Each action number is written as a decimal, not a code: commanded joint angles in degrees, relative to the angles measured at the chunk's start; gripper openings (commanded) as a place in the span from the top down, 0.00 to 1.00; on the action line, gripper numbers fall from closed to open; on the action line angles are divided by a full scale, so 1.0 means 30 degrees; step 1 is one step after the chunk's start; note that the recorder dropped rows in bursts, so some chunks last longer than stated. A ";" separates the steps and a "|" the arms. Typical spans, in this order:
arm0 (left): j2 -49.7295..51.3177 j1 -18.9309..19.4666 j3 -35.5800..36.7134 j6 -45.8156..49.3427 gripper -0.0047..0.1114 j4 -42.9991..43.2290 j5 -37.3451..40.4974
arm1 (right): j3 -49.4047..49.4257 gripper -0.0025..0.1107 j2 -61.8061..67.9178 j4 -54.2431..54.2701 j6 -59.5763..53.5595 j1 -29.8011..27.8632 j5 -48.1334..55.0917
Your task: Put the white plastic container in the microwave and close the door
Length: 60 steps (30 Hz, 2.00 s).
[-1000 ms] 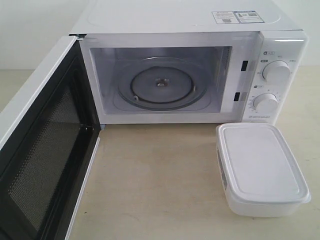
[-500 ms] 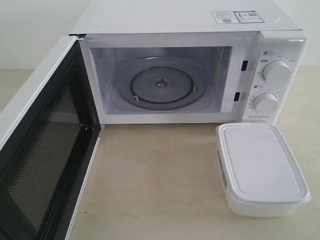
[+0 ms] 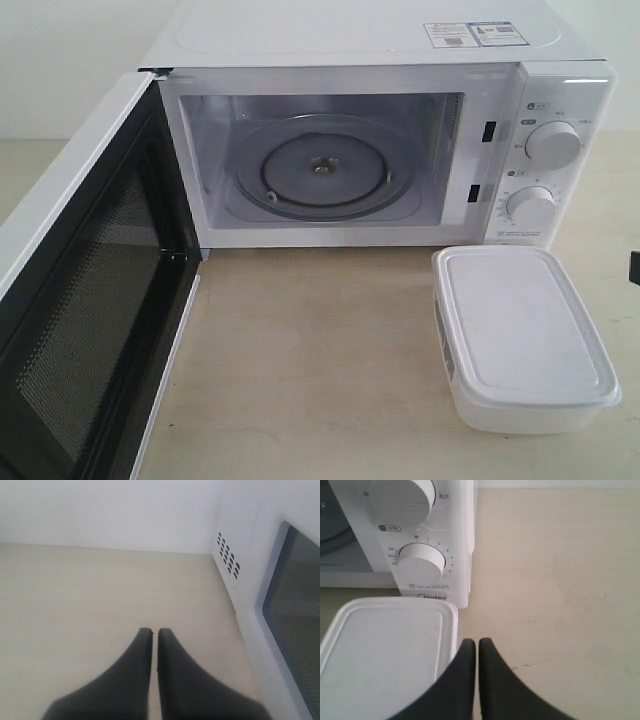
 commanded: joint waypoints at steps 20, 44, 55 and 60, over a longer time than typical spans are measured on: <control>-0.0059 -0.0162 0.0066 0.0010 0.92 -0.0165 0.0059 | -0.0107 0.98 0.7905 0.2658 0.5610 -0.0048 -0.8738; -0.0059 -0.0162 0.0066 0.0010 0.92 -0.0165 0.0059 | -0.1290 0.98 1.1692 -3.3760 3.6242 -0.8395 -1.2586; -0.0059 -0.0162 0.0066 0.0010 0.92 -0.0165 0.0059 | -0.7147 0.98 1.6505 -4.4445 4.9861 -1.3671 -2.4497; -0.0059 -0.0162 0.0066 0.0010 0.92 -0.0165 0.0059 | -0.7462 0.98 1.8581 -4.4445 5.0732 -1.3849 -2.4497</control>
